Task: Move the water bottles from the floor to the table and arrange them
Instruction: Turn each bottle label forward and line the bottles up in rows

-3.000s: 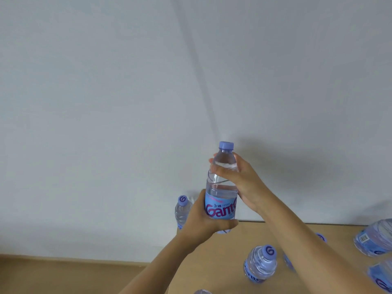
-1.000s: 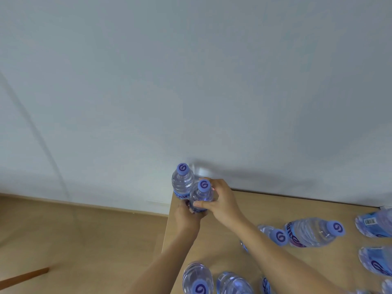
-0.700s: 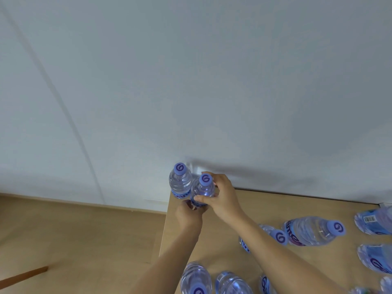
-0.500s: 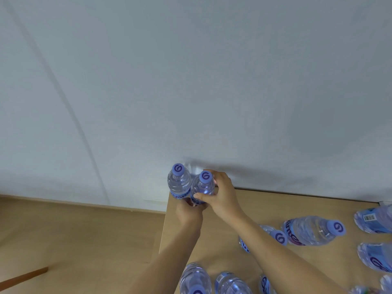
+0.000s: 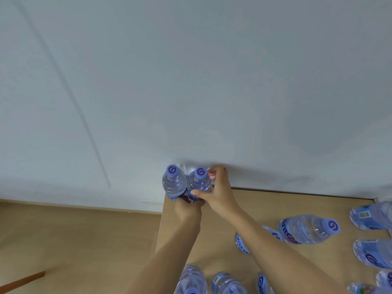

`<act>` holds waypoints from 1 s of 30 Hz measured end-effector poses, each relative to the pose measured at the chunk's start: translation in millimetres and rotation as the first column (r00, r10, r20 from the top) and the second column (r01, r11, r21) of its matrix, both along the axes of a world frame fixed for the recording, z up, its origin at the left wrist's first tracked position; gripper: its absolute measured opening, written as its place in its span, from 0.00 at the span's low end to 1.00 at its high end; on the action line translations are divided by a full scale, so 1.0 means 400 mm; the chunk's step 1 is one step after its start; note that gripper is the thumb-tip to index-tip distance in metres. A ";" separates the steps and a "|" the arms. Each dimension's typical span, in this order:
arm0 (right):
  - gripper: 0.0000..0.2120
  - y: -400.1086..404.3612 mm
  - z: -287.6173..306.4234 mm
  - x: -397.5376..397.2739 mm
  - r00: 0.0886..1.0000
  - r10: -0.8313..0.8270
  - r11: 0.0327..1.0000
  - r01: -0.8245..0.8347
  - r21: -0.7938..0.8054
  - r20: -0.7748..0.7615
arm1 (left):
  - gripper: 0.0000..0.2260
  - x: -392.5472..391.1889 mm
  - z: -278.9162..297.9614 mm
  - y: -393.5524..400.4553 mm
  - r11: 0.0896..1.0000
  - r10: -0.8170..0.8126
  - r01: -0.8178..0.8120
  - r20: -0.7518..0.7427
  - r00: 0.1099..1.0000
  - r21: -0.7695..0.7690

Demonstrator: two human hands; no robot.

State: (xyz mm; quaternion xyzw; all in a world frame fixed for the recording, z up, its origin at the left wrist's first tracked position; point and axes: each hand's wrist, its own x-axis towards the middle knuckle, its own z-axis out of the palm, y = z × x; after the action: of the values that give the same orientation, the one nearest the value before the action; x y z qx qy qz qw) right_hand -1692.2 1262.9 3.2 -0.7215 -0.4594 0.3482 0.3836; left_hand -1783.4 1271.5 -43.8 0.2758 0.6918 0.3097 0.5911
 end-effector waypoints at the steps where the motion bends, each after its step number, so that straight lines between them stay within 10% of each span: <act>1: 0.29 0.000 -0.002 0.001 1.000 -0.004 1.000 0.004 -0.009 0.004 | 0.16 -0.003 0.003 -0.002 1.000 -0.014 0.014 0.006 1.000 -0.008; 13: 0.22 -0.067 0.049 -0.068 0.963 -0.260 0.956 0.246 -0.160 -0.071 | 0.15 -0.143 0.039 -0.070 0.988 -0.142 0.146 -0.092 0.986 0.046; 22: 0.15 -0.200 0.127 -0.152 0.961 0.216 0.822 -0.276 -0.498 -0.176 | 0.11 -0.242 0.072 -0.168 0.968 -0.219 0.231 -0.118 0.969 0.099; 30: 0.23 -0.312 0.178 -0.231 0.903 0.419 0.770 -0.409 -0.490 -0.095 | 0.09 -0.354 0.060 -0.291 0.928 -0.348 0.361 -0.130 0.928 0.095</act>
State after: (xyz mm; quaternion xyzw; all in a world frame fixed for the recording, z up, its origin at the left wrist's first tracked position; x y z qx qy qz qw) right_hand -1784.5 1138.2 74.3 -0.6800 -0.5048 0.5235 0.0937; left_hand -1924.9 1155.1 -19.8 0.4475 0.6429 0.2221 0.5806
